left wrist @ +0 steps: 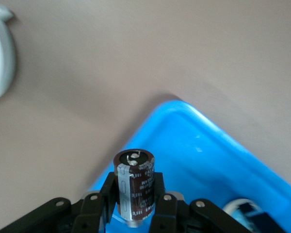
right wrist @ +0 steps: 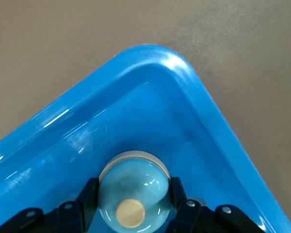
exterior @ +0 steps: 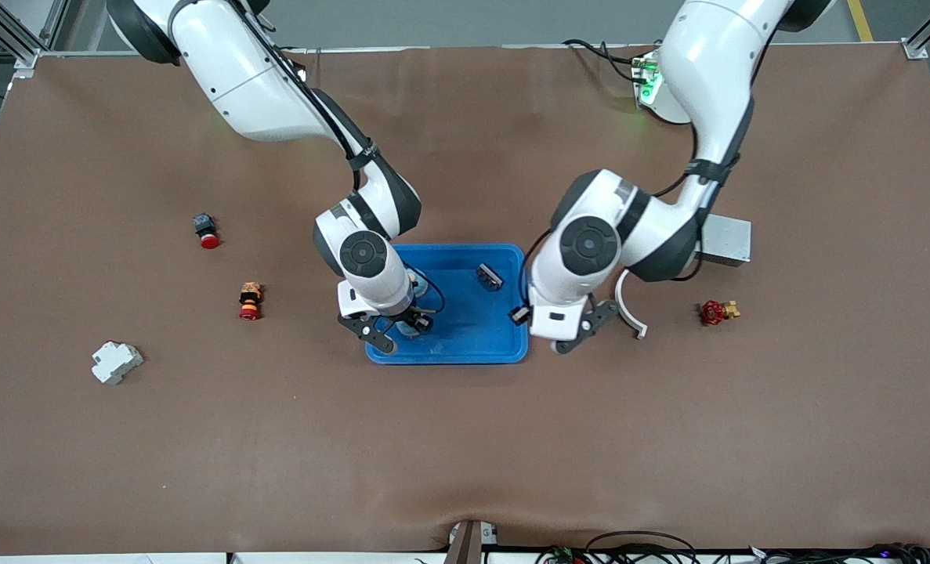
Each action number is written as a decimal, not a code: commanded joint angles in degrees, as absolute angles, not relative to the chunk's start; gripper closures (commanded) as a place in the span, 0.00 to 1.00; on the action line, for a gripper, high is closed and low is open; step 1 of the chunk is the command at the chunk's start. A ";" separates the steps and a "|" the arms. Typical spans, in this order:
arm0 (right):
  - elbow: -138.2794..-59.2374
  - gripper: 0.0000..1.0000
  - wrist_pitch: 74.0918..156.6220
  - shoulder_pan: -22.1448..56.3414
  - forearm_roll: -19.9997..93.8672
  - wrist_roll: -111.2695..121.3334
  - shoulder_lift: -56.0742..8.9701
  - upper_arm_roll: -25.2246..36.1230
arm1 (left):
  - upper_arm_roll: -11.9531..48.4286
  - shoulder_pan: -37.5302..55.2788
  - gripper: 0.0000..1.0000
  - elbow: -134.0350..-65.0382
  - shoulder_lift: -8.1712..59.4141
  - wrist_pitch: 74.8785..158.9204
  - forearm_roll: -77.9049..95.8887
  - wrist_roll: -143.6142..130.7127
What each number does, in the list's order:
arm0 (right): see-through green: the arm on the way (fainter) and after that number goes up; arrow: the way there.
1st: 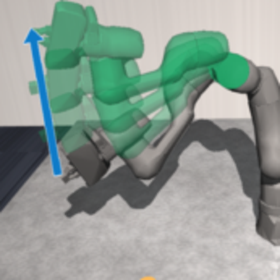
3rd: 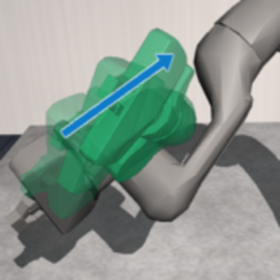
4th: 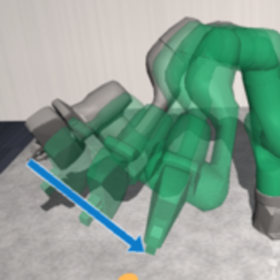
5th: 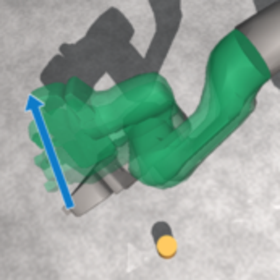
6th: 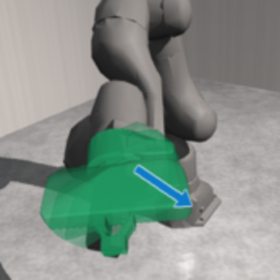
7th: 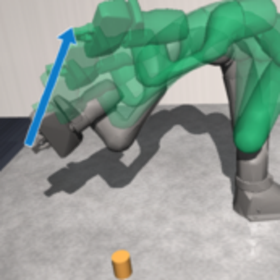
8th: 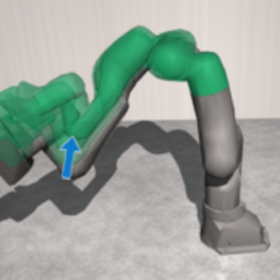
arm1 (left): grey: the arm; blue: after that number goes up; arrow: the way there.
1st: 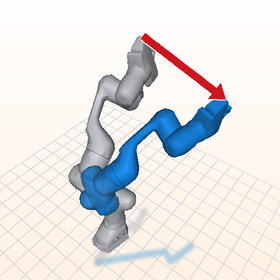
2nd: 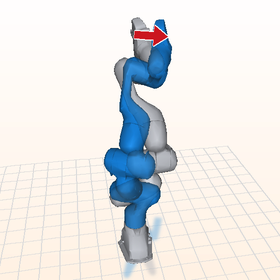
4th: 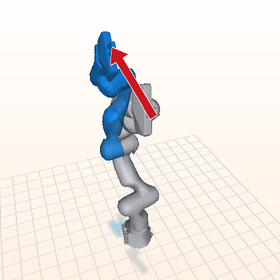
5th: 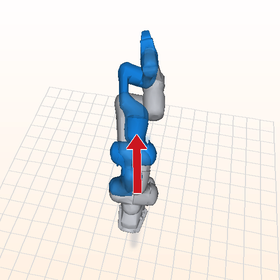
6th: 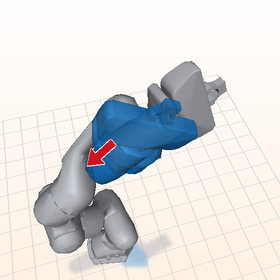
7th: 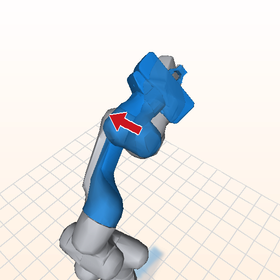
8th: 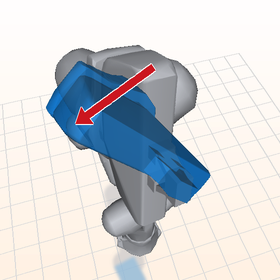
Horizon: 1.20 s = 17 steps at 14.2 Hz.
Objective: Place electrolytic capacitor and blue bell in tray
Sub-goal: 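Carry the second button and capacitor over the blue tray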
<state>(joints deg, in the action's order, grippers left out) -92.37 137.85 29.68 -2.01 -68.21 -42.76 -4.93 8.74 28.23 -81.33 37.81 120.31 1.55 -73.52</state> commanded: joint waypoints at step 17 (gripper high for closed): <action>-91.93 0.00 140.71 29.71 -3.43 -69.26 -43.42 -4.75 | 5.54 36.47 0.90 -79.10 50.62 135.52 1.76 -82.44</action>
